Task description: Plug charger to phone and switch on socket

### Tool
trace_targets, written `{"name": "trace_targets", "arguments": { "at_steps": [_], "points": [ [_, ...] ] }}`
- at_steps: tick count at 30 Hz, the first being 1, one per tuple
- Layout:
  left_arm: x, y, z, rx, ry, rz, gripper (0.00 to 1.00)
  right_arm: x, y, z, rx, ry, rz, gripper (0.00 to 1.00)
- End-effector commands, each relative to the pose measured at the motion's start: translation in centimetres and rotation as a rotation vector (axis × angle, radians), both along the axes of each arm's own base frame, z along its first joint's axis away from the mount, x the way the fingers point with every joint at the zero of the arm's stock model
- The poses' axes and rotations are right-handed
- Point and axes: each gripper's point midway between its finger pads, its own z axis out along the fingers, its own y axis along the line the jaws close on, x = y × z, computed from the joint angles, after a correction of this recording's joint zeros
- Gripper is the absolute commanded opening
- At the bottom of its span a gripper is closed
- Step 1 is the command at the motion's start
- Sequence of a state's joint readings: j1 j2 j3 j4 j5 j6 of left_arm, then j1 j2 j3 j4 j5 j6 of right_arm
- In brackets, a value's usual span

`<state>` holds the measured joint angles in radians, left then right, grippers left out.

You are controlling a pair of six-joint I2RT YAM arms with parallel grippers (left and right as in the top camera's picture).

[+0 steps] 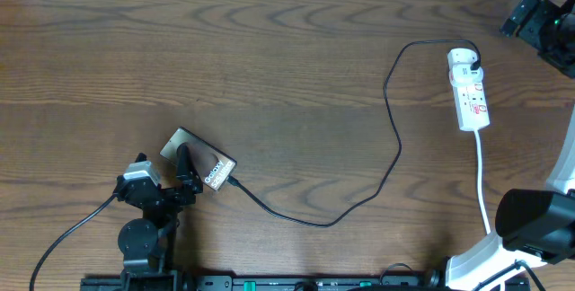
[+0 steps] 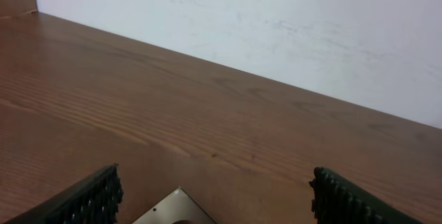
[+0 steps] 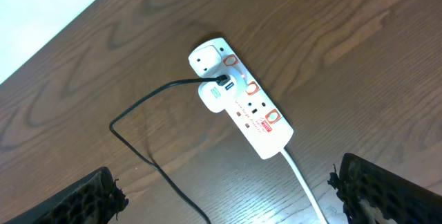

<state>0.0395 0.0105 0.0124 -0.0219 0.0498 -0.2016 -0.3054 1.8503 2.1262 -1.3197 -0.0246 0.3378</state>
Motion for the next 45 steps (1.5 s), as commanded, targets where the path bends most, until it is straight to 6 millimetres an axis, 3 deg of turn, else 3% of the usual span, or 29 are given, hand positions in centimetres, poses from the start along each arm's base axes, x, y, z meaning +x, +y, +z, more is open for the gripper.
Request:
{"name": "trace_targets", "arguments": {
  "at_steps": [1,9,14,16,21,26,30,37,45],
  "points": [
    [-0.2,0.2,-1.5,0.019,0.052,0.005,0.85,0.0,-0.2,-0.2,-0.003,0.006,-0.021,0.99],
    [-0.2,0.2,-1.5,0.019,0.052,0.005,0.86,-0.2,-0.6,-0.1,-0.027,0.014,-0.031,0.99],
    [-0.2,0.2,-1.5,0.019,0.052,0.005,0.86,-1.3,-0.4,0.8,-0.065,0.004,-0.037,0.99],
    [-0.2,0.2,-1.5,0.019,0.052,0.005,0.86,-2.1,0.3,1.3,-0.088,-0.01,-0.032,0.99],
    [-0.2,0.2,-1.5,0.019,0.052,0.005,0.86,-1.0,4.2,2.4,-0.144,-0.281,0.055,0.99],
    [-0.2,0.2,-1.5,0.019,0.052,0.005,0.86,-2.0,8.4,0.4,-0.163,-0.502,0.142,0.99],
    [-0.2,0.2,-1.5,0.019,0.052,0.005,0.86,-4.1,10.4,-1.9,-0.17,-0.664,0.179,0.99],
    [-0.2,0.2,-1.5,0.019,0.052,0.005,0.86,-9.8,11.1,-7.0,-0.171,-0.804,0.188,0.99],
    [-0.2,0.2,-1.5,0.019,0.052,0.005,0.86,-13.9,11.2,-9.6,-0.188,-0.935,0.178,0.99]
  ]
}}
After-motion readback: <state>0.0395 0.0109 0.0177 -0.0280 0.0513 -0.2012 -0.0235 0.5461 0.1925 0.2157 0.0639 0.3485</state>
